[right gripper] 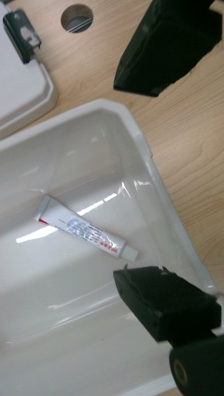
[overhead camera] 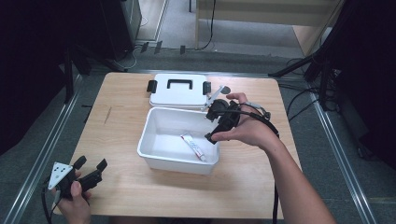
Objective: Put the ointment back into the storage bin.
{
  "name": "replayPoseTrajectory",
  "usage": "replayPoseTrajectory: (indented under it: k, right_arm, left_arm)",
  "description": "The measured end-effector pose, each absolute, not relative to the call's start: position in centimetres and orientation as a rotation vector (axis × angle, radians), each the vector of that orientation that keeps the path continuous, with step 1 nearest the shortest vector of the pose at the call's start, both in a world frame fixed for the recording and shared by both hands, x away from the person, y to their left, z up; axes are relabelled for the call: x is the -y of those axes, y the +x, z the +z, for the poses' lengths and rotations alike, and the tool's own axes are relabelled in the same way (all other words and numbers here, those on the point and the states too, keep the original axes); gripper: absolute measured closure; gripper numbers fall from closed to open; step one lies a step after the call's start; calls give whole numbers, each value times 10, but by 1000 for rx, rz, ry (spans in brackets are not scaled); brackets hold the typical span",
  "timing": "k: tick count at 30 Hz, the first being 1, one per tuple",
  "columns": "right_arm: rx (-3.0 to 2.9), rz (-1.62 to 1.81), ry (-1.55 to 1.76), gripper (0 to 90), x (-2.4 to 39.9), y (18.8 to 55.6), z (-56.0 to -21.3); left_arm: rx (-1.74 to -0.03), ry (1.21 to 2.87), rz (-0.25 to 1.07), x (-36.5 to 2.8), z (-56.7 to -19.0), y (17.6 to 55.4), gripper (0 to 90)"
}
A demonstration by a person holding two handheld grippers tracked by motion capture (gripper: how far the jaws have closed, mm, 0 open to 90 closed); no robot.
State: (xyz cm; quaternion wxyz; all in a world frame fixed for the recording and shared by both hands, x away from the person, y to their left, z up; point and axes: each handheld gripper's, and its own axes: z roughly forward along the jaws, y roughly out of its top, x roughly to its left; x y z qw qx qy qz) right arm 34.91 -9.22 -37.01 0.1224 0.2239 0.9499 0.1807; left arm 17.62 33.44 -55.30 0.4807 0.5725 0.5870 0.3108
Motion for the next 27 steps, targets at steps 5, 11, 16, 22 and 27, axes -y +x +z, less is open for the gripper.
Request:
replayPoseTrajectory:
  k: [5,11,16,22,27]
  right_arm:
    - [-2694,657,779,0,114,347,-364]
    - [-2541,814,883,0,146,346,-372]
    - [-2447,936,972,0,172,342,-386]
    - [-2348,1015,1072,0,204,336,-415]
    - [-2276,1047,1143,0,226,329,-442]
  left_arm:
    - [-1431,1401,759,-334,-553,176,165]
    - [-1432,1404,764,-334,-553,176,165]
    - [-1431,1408,767,-333,-553,176,165]
    - [-1430,1411,774,-333,-553,176,165]
    - [-1430,1410,773,-333,-553,176,165]
